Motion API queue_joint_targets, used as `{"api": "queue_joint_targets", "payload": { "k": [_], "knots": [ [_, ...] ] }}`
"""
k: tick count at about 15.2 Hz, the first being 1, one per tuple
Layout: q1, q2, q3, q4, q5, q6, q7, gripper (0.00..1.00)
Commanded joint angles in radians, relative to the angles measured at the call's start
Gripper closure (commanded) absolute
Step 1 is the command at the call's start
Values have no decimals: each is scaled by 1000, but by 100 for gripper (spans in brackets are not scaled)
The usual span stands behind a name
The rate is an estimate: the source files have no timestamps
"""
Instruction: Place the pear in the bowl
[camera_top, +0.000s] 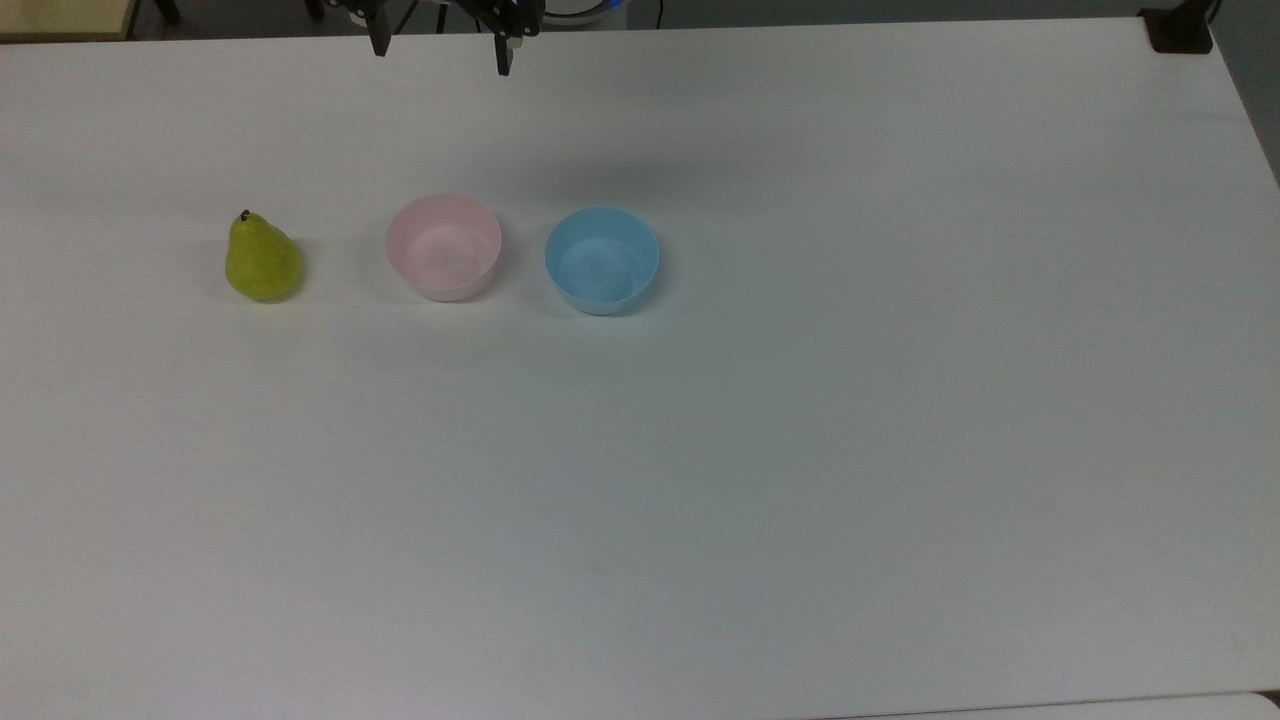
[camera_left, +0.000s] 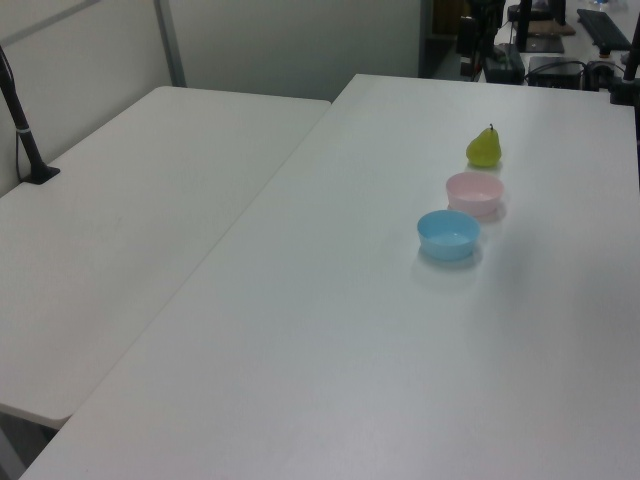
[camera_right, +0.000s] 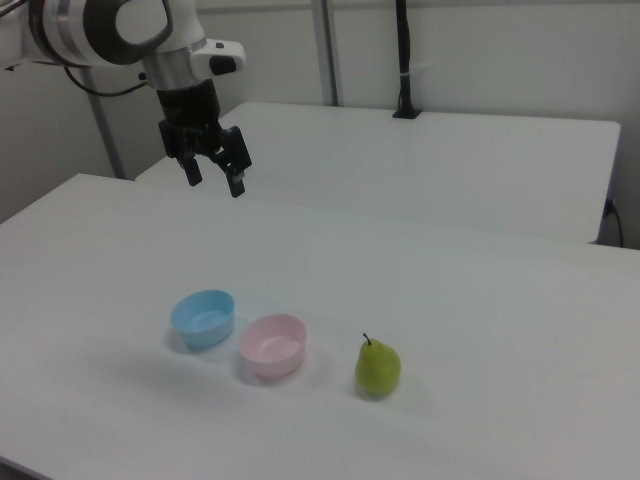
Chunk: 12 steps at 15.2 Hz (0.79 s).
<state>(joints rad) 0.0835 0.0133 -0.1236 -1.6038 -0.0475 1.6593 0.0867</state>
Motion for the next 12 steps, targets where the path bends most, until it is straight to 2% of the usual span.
{"api": "queue_joint_targets", "payload": {
  "k": [1,12],
  "knots": [
    [7,-18,-10,-13,18,-18,-31,0],
    [7,-15,-10,-15,18,-15,-41,0]
  ]
}}
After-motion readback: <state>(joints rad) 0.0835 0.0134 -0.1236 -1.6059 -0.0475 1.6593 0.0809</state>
